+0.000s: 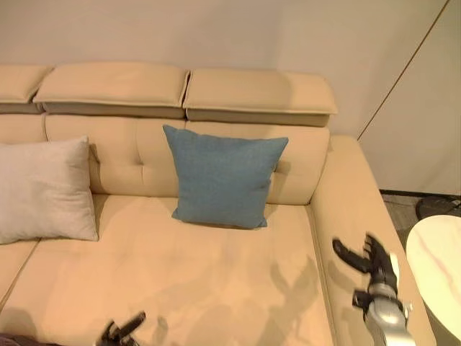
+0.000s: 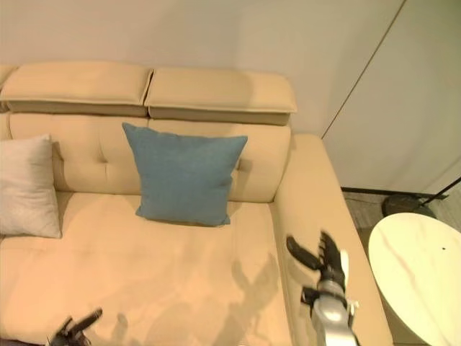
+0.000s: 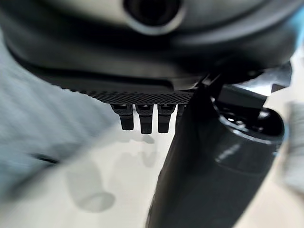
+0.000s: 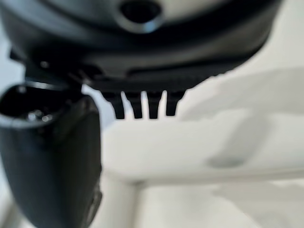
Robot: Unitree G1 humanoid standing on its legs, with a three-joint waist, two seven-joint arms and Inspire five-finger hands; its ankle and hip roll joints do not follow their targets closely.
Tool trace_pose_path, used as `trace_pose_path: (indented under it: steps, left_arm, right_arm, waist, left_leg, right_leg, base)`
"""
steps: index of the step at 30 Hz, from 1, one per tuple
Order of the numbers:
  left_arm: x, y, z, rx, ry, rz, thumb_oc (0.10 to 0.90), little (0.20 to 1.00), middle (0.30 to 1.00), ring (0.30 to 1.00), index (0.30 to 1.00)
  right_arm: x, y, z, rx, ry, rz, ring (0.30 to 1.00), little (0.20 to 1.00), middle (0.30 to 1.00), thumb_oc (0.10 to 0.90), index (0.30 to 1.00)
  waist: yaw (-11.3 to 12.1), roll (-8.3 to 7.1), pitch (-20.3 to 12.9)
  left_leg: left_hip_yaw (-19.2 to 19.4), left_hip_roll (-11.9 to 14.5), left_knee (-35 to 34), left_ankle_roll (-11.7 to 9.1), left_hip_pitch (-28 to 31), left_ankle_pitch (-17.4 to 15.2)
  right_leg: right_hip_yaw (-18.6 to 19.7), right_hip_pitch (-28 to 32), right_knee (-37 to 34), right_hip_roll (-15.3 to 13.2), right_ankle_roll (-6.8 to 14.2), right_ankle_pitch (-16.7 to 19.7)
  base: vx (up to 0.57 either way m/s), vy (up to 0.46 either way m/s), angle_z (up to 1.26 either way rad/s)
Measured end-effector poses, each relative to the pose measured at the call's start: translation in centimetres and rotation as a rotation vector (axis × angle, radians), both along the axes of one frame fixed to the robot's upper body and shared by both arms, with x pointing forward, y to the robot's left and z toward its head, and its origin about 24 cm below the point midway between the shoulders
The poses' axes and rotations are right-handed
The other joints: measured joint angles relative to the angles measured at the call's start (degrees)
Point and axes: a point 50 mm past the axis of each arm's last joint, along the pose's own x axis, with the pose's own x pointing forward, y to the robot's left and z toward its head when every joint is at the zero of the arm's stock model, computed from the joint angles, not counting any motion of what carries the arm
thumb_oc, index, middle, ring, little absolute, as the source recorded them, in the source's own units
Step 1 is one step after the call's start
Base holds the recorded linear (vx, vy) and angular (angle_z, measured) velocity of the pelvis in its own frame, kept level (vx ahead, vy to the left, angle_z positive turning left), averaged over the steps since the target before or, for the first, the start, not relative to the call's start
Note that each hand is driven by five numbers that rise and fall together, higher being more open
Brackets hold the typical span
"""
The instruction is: Pick up all the scattered cushions and arrange them neatly on the sofa.
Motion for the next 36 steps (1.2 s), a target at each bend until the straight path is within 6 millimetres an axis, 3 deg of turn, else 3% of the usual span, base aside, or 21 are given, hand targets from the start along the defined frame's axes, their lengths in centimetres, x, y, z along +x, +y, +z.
trace_pose_path:
  steps: [4, 6, 9, 12, 13, 16, 17, 18, 19, 20, 22, 23, 24, 25, 26, 27, 28, 32, 33, 34, 36]
  left_arm:
    - [-1.9, -2.5, -1.3, -0.058, 0.134, -0.157, 0.8, 0.9, 0.9, 0.9, 0.9]
    - [-1.9, -2.2, -1.3, -0.024, 0.189, -0.284, 0.8, 0.9, 0.9, 0.9, 0.9]
    - [-1.6, -1.9, -1.1, 0.057, 0.245, -0.495, 0.8, 0.9, 0.9, 0.9, 0.9]
    - [-0.7, -1.6, -1.0, 0.095, 0.247, -0.547, 0.8, 0.9, 0.9, 0.9, 0.9]
    - [-0.5, -1.8, -1.0, 0.088, 0.247, -0.553, 0.8, 0.9, 0.9, 0.9, 0.9]
    - [1.4, -0.4, -0.4, 0.125, 0.201, -0.572, 0.8, 0.9, 0.9, 0.9, 0.9]
    - [1.8, -0.6, -0.4, 0.123, 0.188, -0.574, 0.8, 0.9, 0.9, 0.9, 0.9]
    - [3.2, -1.1, -0.1, 0.126, 0.136, -0.58, 0.8, 0.9, 0.9, 0.9, 0.9]
    - [4.9, -2.0, 0.0, 0.12, 0.096, -0.597, 0.8, 0.9, 0.9, 0.9, 0.9]
    - [6.0, -2.9, 0.2, 0.12, 0.057, -0.643, 0.8, 0.9, 0.9, 0.9, 0.9]
    - [5.4, -3.3, 0.1, 0.111, 0.059, -0.68, 0.8, 0.9, 0.9, 0.9, 0.9]
    - [4.8, -3.2, -0.1, 0.103, 0.076, -0.68, 0.8, 0.9, 0.9, 0.9, 0.9]
    - [4.5, -2.9, -0.1, 0.112, 0.083, -0.676, 0.8, 0.9, 0.9, 0.9, 0.9]
    - [4.4, -2.6, 0.0, 0.123, 0.094, -0.668, 0.8, 0.9, 0.9, 0.9, 0.9]
    - [4.1, -3.3, -0.3, 0.108, 0.099, -0.661, 0.8, 0.9, 0.9, 0.9, 0.9]
    - [3.6, -4.2, -0.5, 0.08, 0.096, -0.648, 0.8, 0.9, 0.9, 0.9, 0.9]
    - [3.4, -4.2, -0.5, 0.078, 0.091, -0.619, 0.8, 0.9, 0.9, 0.9, 0.9]
    - [2.4, -5.1, -0.7, 0.067, 0.094, -0.6, 0.8, 0.9, 0.9, 0.9, 0.9]
    - [2.3, -5.3, -0.7, 0.062, 0.093, -0.602, 0.8, 0.9, 0.9, 0.9, 0.9]
    - [2.7, -5.3, -0.6, 0.07, 0.074, -0.603, 0.8, 0.9, 0.9, 0.9, 0.9]
    - [3.2, -5.0, -0.4, 0.084, 0.055, -0.602, 0.8, 0.9, 0.9, 0.9, 0.9]
  right_arm:
    - [-3.0, 1.2, -2.8, 0.104, 0.091, -0.115, 0.9, 0.9, 0.9, 0.8, 0.9]
    - [-3.3, 2.1, -3.6, 0.138, 0.107, -0.127, 0.9, 0.9, 0.9, 0.8, 0.9]
    - [-2.9, 3.1, -3.9, 0.164, 0.107, -0.102, 0.9, 0.9, 0.9, 0.8, 0.9]
    - [-1.5, 4.7, -3.9, 0.189, 0.086, -0.047, 0.9, 0.9, 0.9, 0.8, 0.9]
    - [-1.5, 5.1, -4.0, 0.198, 0.089, -0.041, 0.9, 0.9, 0.9, 0.8, 0.9]
    - [-1.0, 7.7, -5.0, 0.268, 0.106, -0.023, 0.9, 0.9, 0.9, 0.8, 0.9]
    - [-0.9, 8.2, -5.2, 0.28, 0.11, -0.018, 0.9, 0.9, 0.9, 0.8, 0.9]
    - [0.6, 8.3, -4.6, 0.27, 0.082, 0.007, 0.9, 0.9, 0.9, 0.8, 0.9]
    - [1.0, 8.2, -4.5, 0.263, 0.078, 0.024, 0.9, 0.9, 0.9, 0.8, 0.9]
    - [0.4, 8.2, -4.8, 0.256, 0.11, 0.042, 0.9, 0.9, 0.9, 0.8, 0.9]
    - [0.2, 9.2, -5.0, 0.276, 0.124, 0.068, 0.9, 0.9, 0.9, 0.8, 0.9]
    - [0.9, 9.6, -4.7, 0.283, 0.105, 0.089, 0.9, 0.9, 0.9, 0.8, 0.9]
    - [1.3, 9.9, -4.6, 0.282, 0.097, 0.107, 0.9, 0.9, 0.9, 0.8, 0.9]
    - [2.0, 9.9, -4.3, 0.274, 0.084, 0.127, 0.9, 0.9, 0.9, 0.8, 0.9]
    - [2.5, 9.7, -4.0, 0.262, 0.077, 0.137, 0.9, 0.9, 0.9, 0.8, 0.9]
    - [2.6, 9.3, -3.9, 0.246, 0.077, 0.148, 0.9, 0.9, 0.9, 0.8, 0.9]
    - [2.1, 8.9, -4.0, 0.229, 0.093, 0.156, 0.9, 0.9, 0.9, 0.8, 0.9]
    - [0.3, 7.6, -4.7, 0.15, 0.172, 0.204, 0.9, 0.9, 0.9, 0.8, 0.9]
    - [-0.2, 7.2, -4.9, 0.135, 0.195, 0.202, 0.9, 0.9, 0.9, 0.8, 0.9]
    - [-0.7, 6.6, -5.3, 0.12, 0.229, 0.189, 0.9, 0.9, 0.9, 0.8, 0.9]
    - [-1.7, 6.0, -6.1, 0.106, 0.305, 0.18, 0.9, 0.9, 0.9, 0.8, 0.9]
  waist:
    - [-0.9, -0.73, -1.0]
    - [-0.7, -1.5, -1.8]
    - [-0.8, -2.91, -1.6]
    - [0.5, -3.96, -1.6]
    - [0.4, -5.02, -1.1]
    - [0.9, -6.99, 1.4]
    - [0.9, -6.96, 1.8]
    - [2.1, -5.14, 4.1]
    - [1.9, -2.09, 5.7]
    - [2.8, 0.6, 6.0]
    - [4.1, -0.06, 5.3]
    - [4.1, -0.59, 4.9]
    - [4.0, -1.62, 4.6]
    - [4.1, -1.34, 4.6]
    - [4.0, 0.24, 4.8]
    - [4.0, 2.45, 4.8]
    - [4.1, 3.07, 4.5]
    - [4.0, 5.86, 3.7]
    - [3.9, 6.36, 3.9]
    - [4.0, 6.56, 4.4]
    - [4.2, 5.49, 5.8]
  left_leg:
    - [-1.1, -0.5, 0.0, -0.1, 0.6, 0.1]
    - [-1.0, -1.4, 0.3, 0.2, 0.8, -0.1]
    - [-0.5, -2.9, 0.0, 0.9, 1.8, -0.6]
    - [2.4, -3.5, 0.1, 1.0, 0.9, -0.6]
    - [2.7, -3.8, 0.4, 1.0, 0.5, -0.6]
    - [4.9, -3.8, 3.0, 2.6, -1.7, -0.9]
    - [4.7, -3.4, 4.5, 4.4, -3.3, -1.9]
    - [4.4, -0.8, 7.2, 5.8, -5.9, -2.3]
    - [3.1, 1.7, 6.7, 5.9, -6.6, -1.4]
    - [2.4, 3.2, 5.1, 6.3, -5.9, 0.2]
    - [3.7, 2.2, 4.3, 6.1, -4.2, 0.7]
    - [3.9, 1.3, 4.0, 5.5, -4.0, 1.1]
    - [4.0, 0.6, 3.7, 4.4, -4.1, 1.9]
    - [3.9, 0.7, 3.0, 3.6, -4.0, 2.5]
    - [3.6, 1.3, 2.0, 3.1, -3.8, 2.8]
    - [2.3, 2.8, 2.3, 3.4, -4.0, 4.4]
    - [2.2, 4.0, 2.9, 2.5, -4.4, 4.3]
    - [0.7, 6.4, 3.2, 3.1, -4.8, 4.7]
    - [0.5, 6.8, 3.6, 3.7, -4.9, 5.9]
    - [0.6, 7.1, 4.5, 2.5, -5.0, 7.2]
    - [0.7, 6.4, 5.1, 1.6, -5.4, 11.9]
  right_leg:
    - [-1.4, 1.2, 0.0, -0.7, 0.1, -0.1]
    - [-1.4, 0.9, 0.3, -1.5, 0.2, 0.0]
    - [-1.1, 0.0, 3.4, -3.7, 1.5, -0.1]
    - [0.7, -3.9, 4.2, -5.3, 2.1, 0.1]
    - [0.5, -4.8, 4.5, -5.7, 2.1, 0.1]
    - [0.1, -7.3, 4.9, -5.2, 0.8, 7.6]
    - [0.1, -6.7, 0.7, -4.1, 0.8, 12.7]
    - [2.6, -8.8, 0.3, -2.3, -0.2, 16.1]
    - [3.0, -10.5, 10.7, -0.8, 0.1, 6.4]
    - [4.1, -11.7, 25.3, 0.4, -0.9, -3.4]
    - [8.2, -8.2, 32.0, 0.6, 0.9, -10.9]
    - [8.8, -4.0, 24.7, 1.3, 0.9, -13.7]
    - [9.7, -0.4, 16.9, 2.3, -0.6, -15.0]
    - [9.2, 0.8, 13.6, 2.7, 0.0, -15.7]
    - [9.4, 1.4, 11.8, 4.3, -0.7, -14.2]
    - [9.1, 1.7, 11.6, 6.3, -1.1, -14.1]
    - [9.2, 1.8, 11.3, 7.1, -2.3, -14.9]
    - [7.5, 1.9, 13.8, 10.2, -3.7, -15.8]
    - [6.9, 1.7, 15.0, 10.4, -4.0, -16.2]
    - [6.6, 1.5, 16.3, 10.4, -4.3, -17.4]
    - [6.3, 0.3, 20.7, 8.4, -6.1, -20.4]
  base:
    - [-0.1, 0.19, 0.11]
    - [-0.09, 0.172, -0.07]
    - [-0.25, 0.183, -0.09]
    - [-0.24, 0.056, -0.49]
    - [-0.29, 0.072, -0.51]
    - [-0.25, 0.096, -0.28]
    - [-0.23, 0.009, -0.72]
    - [-0.3, -0.003, -0.5]
    - [-0.25, -0.074, -0.26]
    - [-0.18, -0.143, 0.17]
    - [-0.14, -0.222, -0.14]
    - [-0.15, -0.268, -0.18]
    - [-0.12, -0.188, -0.13]
    - [-0.2, -0.287, -0.08]
    - [-0.22, -0.29, -0.06]
    - [-0.31, -0.398, 0.06]
    - [-0.26, -0.282, 0.04]
    - [-0.25, -0.217, 0.16]
    - [-0.35, -0.143, 0.27]
    - [-0.3, -0.131, 0.28]
    - [-0.25, -0.109, 0.24]
